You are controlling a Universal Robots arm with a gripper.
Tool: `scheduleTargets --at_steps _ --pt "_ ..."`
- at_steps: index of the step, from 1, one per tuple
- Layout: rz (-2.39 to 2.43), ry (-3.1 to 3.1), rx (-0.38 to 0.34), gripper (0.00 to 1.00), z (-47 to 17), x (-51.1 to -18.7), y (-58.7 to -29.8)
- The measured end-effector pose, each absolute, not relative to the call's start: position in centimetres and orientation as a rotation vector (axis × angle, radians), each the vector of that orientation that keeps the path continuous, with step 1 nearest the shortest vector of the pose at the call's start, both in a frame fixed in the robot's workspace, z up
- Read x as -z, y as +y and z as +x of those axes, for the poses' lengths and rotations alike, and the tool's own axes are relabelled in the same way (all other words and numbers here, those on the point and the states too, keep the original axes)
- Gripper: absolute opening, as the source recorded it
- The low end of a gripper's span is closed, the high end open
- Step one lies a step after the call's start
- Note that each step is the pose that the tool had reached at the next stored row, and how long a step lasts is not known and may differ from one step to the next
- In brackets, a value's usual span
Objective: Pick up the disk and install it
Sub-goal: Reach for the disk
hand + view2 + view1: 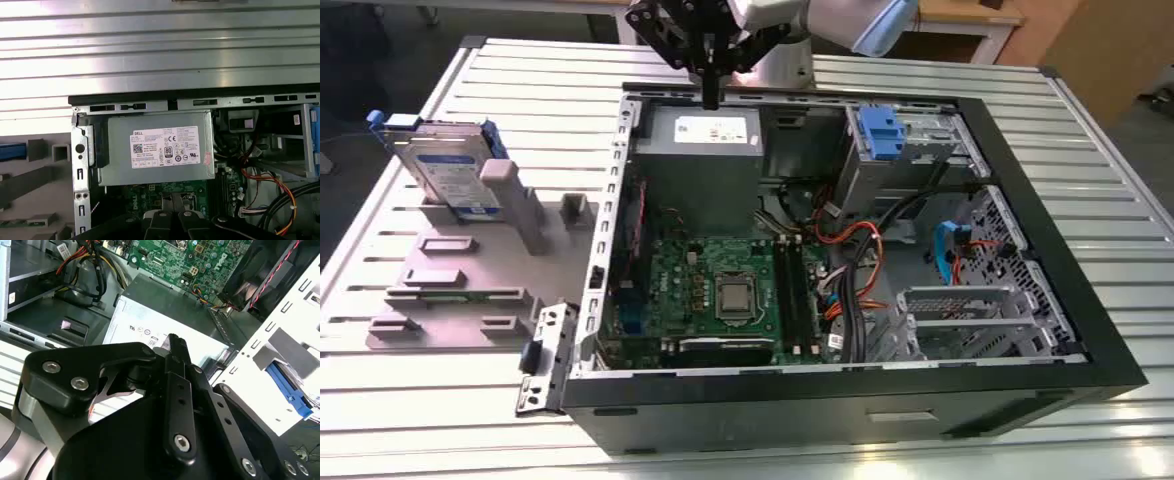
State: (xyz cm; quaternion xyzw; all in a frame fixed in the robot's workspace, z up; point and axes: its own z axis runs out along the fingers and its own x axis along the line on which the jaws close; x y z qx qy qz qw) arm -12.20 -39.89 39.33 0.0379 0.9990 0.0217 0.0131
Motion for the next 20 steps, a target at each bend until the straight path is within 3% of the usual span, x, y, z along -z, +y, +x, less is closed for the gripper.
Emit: scheduleTargets --at_steps 20 --pt "0.118 3.112 -0.068 0.11 -12.84 -39.32 -39.89"
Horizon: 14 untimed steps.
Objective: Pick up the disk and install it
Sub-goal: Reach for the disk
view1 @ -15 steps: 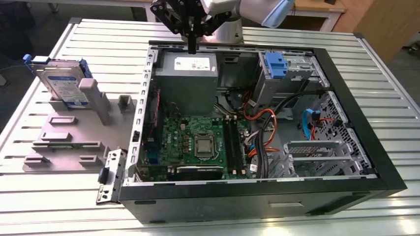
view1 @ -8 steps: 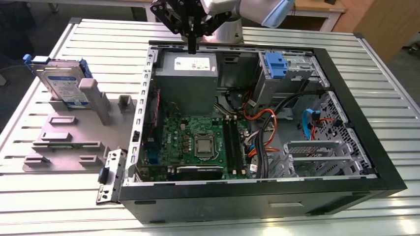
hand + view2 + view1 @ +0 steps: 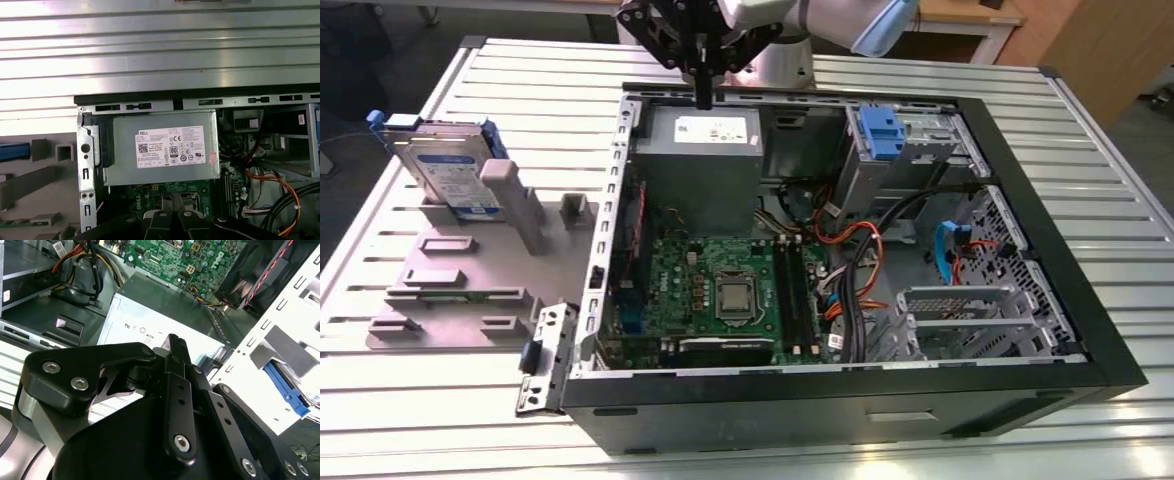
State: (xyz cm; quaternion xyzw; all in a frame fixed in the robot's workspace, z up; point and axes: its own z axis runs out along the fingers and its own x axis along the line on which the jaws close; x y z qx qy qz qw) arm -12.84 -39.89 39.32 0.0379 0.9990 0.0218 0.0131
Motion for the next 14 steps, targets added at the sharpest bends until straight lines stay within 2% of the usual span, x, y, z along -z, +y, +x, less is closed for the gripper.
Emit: scheduleTargets --at_steps 14 --pt "0.118 3.113 -0.068 0.11 -13.36 -39.32 -39.89"
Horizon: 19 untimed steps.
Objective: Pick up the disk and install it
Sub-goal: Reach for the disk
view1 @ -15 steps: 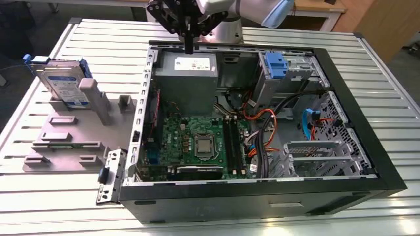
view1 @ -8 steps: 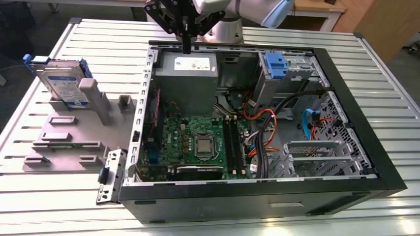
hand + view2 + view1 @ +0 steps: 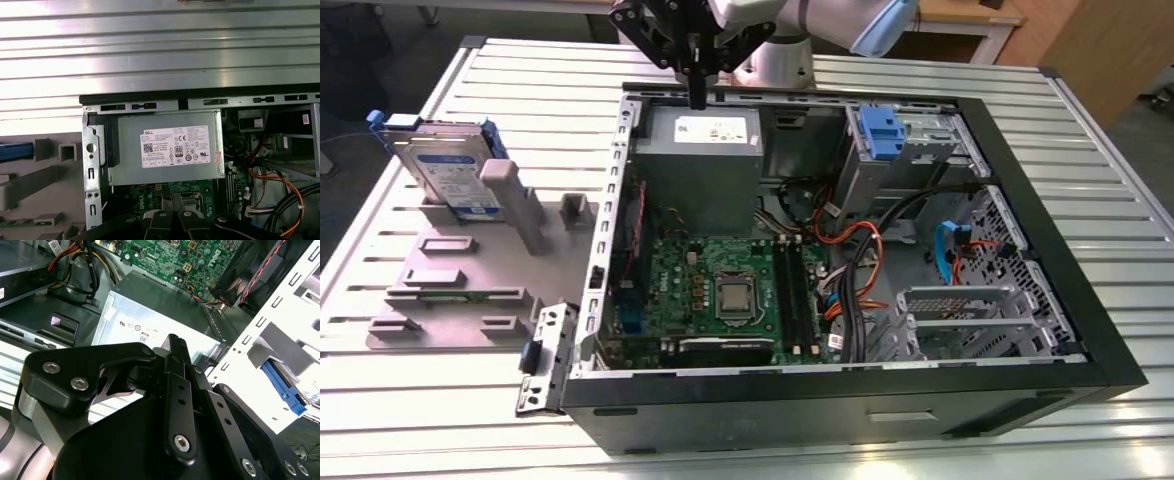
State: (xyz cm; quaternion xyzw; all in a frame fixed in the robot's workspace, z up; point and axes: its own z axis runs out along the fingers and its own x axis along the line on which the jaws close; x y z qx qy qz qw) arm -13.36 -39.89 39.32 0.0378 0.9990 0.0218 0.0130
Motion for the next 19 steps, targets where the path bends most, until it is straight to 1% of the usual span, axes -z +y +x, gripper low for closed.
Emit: scheduleTargets --at_steps 19 --pt "0.118 3.112 -0.068 0.11 -14.01 -39.27 -39.89"
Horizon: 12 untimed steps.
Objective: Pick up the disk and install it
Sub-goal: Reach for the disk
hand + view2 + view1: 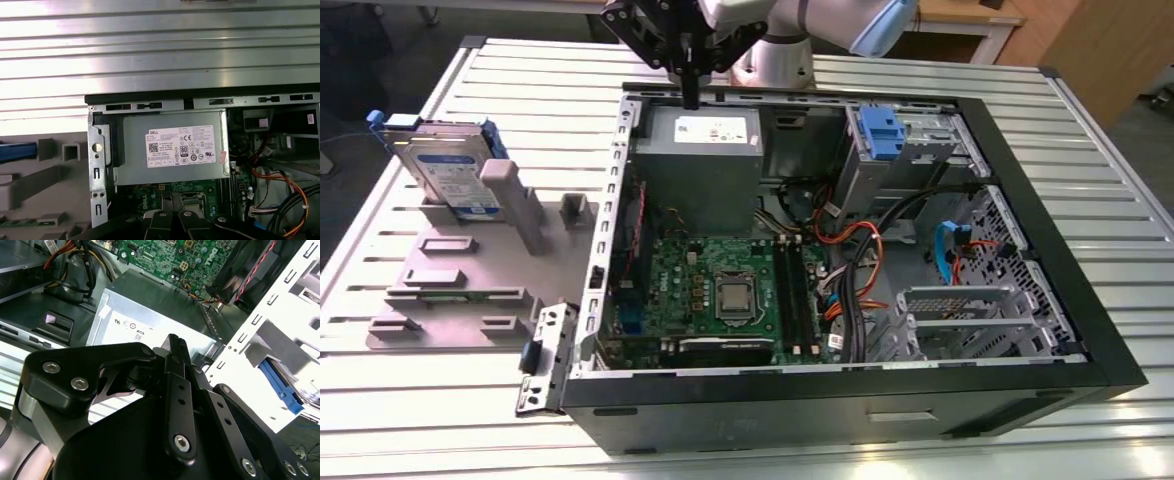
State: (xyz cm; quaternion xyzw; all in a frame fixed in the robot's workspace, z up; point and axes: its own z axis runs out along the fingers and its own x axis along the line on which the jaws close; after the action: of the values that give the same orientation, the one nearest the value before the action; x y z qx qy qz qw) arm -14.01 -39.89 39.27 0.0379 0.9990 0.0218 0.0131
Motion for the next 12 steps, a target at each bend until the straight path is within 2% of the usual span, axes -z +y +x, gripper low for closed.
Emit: scheduleTargets --at_steps 12 --pt "0.118 3.113 -0.068 0.11 -14.83 -39.24 -39.89"
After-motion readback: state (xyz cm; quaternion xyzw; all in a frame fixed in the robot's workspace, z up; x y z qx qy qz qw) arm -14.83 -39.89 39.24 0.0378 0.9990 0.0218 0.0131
